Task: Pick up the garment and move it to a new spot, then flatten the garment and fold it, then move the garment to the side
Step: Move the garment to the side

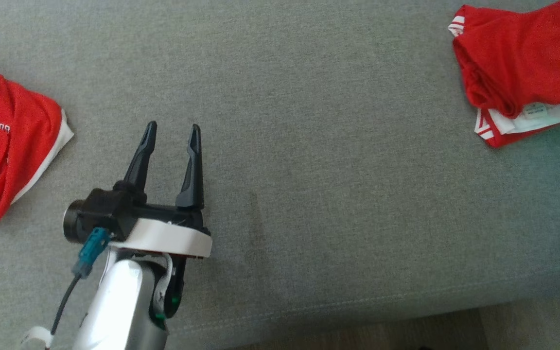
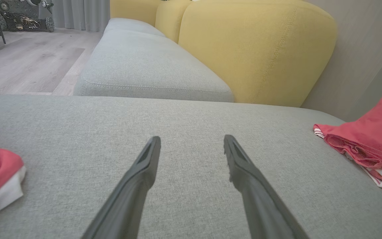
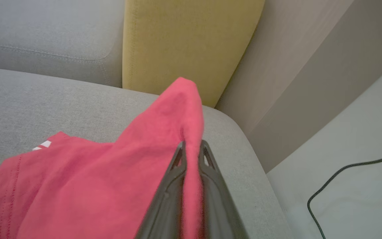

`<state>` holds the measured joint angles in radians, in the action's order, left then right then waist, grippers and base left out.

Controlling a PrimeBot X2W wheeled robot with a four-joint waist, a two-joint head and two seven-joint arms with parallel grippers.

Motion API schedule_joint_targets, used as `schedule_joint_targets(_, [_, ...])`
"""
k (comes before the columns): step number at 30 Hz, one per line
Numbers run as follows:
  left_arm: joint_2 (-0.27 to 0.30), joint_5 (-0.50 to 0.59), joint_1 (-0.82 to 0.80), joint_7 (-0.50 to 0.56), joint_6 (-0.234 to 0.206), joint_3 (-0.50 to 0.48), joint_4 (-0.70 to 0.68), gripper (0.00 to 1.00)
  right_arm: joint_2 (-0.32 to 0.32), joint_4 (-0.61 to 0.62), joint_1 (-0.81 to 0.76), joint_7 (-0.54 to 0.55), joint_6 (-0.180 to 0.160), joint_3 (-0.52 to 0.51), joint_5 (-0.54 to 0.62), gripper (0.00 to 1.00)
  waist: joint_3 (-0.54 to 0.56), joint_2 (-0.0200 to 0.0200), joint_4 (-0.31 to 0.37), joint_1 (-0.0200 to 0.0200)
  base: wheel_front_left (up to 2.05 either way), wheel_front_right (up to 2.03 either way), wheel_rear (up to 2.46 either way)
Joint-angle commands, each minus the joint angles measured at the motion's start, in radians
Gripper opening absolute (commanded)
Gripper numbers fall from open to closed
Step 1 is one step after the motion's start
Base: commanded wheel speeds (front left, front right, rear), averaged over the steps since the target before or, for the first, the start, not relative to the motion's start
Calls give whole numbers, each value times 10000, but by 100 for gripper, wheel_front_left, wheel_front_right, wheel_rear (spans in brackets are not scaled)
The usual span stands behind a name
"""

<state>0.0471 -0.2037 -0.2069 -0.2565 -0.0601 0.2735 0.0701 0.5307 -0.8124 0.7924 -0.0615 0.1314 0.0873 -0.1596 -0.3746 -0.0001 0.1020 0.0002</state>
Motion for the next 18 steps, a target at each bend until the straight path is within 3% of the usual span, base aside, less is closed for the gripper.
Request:
schedule_joint_targets(1, [31, 85, -258, -53, 64, -320, -306, 100, 128, 201, 170, -67, -7, -97, 163, 0, -43, 1, -39, -2, 0, 0, 0])
schedule_joint_targets(4, [31, 93, -245, -53, 72, -341, -268, 100, 8, 138, 183, -130, -7, -289, 248, 0, -35, 1, -63, -2, 0, 0, 0])
schedule_joint_targets(5, [31, 93, -236, -53, 77, -359, -247, 100, -57, 138, 176, -176, -7, -349, 301, 12, -20, 1, -71, -2, 0, 0, 0])
schedule_joint_targets(6, [31, 89, -227, -53, 81, -379, -228, 100, -126, 139, 154, -199, -7, -380, 332, 40, 3, 1, -77, -2, 0, 0, 0])
schedule_joint_targets(7, [31, 85, -216, -53, 87, -398, -209, 100, -213, 113, 129, -175, -7, -431, 278, 100, 31, 1, -83, -2, 0, 0, 0])
schedule_joint_targets(18, [31, -143, -19, -53, 63, -503, -59, 100, -752, 867, -35, -470, -7, -210, 114, 100, 850, 1, -218, -2, 0, 0, 0])
